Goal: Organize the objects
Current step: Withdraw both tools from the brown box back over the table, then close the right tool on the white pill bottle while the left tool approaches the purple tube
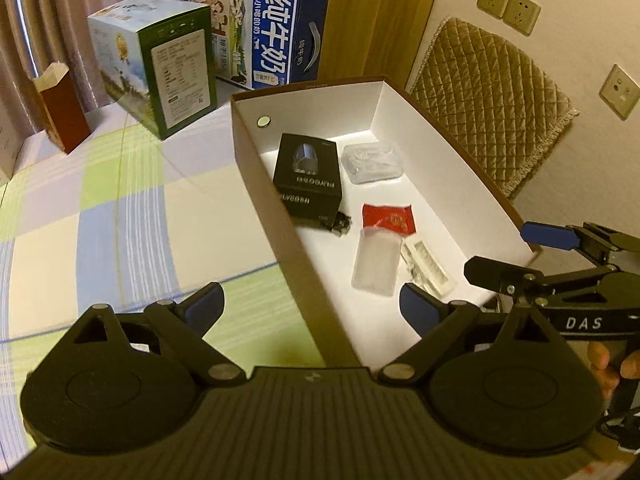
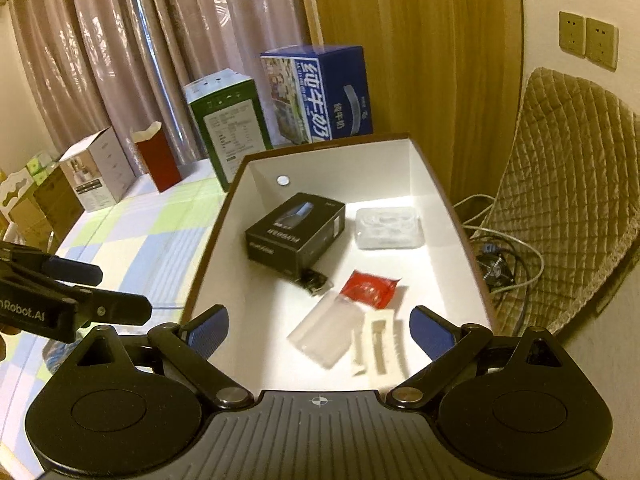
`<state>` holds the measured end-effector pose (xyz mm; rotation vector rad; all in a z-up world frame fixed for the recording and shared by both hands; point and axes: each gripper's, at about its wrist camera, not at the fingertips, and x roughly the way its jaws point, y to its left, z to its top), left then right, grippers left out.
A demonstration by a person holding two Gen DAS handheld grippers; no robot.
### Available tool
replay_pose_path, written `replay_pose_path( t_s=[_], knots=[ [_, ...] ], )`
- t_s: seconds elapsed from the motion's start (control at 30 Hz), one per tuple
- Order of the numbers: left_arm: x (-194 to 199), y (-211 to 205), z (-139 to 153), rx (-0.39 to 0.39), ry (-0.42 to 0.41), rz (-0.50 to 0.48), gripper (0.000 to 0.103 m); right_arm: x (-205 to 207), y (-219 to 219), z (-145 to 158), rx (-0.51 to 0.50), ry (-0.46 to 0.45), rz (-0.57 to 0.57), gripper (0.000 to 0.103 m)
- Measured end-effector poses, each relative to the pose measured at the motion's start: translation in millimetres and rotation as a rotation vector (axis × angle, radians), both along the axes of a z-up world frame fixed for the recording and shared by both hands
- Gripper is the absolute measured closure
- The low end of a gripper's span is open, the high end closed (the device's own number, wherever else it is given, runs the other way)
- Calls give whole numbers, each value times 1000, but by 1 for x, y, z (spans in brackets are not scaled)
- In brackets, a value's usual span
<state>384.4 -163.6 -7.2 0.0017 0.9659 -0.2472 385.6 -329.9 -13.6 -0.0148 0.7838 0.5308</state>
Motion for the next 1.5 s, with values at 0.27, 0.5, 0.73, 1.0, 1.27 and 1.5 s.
replay_pose_path(
  t_s=[0.27,0.5,0.73,1.0,1.27,1.5],
  knots=[
    [-38,32,1,-12,14,21,8,-38,22,0,4,18,8,8],
    [-66,61,-6,-22,41,48,8,-68,44,-7,11,62,37,8],
    [-92,98,-14,-17,67,93,8,-91,75,-24,-7,126,113,8],
    [-124,146,-24,-26,81,176,8,-110,117,-41,-25,172,209,8],
    [-145,182,-42,-11,130,262,8,-119,149,-55,-47,185,280,8],
    [-151,198,-65,1,186,322,8,-123,176,-76,-104,179,363,16]
  ],
)
